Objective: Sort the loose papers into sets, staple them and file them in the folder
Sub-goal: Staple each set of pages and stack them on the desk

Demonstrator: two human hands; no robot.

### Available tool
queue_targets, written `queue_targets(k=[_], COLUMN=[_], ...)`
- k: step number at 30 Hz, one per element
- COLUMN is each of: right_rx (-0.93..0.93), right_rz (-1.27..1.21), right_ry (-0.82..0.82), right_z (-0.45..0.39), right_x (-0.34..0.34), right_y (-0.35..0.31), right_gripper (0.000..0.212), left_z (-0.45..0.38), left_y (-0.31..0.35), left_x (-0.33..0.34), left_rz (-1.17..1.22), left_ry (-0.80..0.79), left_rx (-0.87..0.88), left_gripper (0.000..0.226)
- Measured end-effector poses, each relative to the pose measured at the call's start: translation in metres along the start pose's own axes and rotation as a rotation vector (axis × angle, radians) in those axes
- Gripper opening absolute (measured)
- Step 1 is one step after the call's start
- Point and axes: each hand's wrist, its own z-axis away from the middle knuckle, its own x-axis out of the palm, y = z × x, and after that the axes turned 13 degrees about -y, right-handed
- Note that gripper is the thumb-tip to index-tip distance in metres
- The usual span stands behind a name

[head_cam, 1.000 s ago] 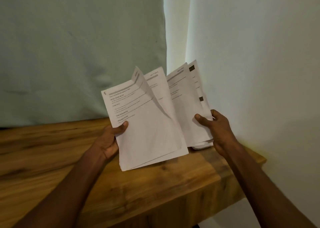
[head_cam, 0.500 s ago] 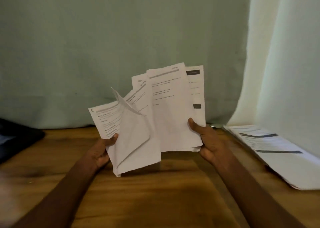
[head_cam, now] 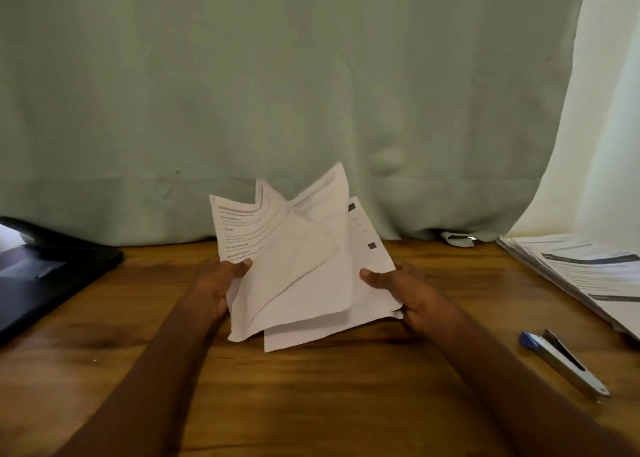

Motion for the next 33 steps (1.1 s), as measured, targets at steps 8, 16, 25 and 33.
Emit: queue_targets(k=[8, 16, 25, 33], right_rx=[0.174, 0.225, 0.160, -0.228], right_rz=[0.348, 0.412, 0.253, 0.083], right_ry=[0.108, 0.035, -0.215, -0.182], right_z=[0.008, 0.004, -0.005, 0.003], right_x=[-0.004, -0.003, 0.002, 0.013], right_y=[-0.012, -0.018, -0.005, -0.011], right_gripper=[0.020, 0.043, 0.038, 0.028], left_z=[0.019, 0.019, 0.016, 0.029], left_y=[0.015, 0.020, 0.006, 0.020], left_x=[-0.007, -0.001, 0.020, 0.018], left_rz=[-0.677, -0.633, -0.465, -0.054], left_ry=[0.052, -0.139, -0.274, -0.453], left_rx=[0.056, -0.099, -0.132, 0.130], left_gripper=[0.034, 0.045, 0.057, 0.053])
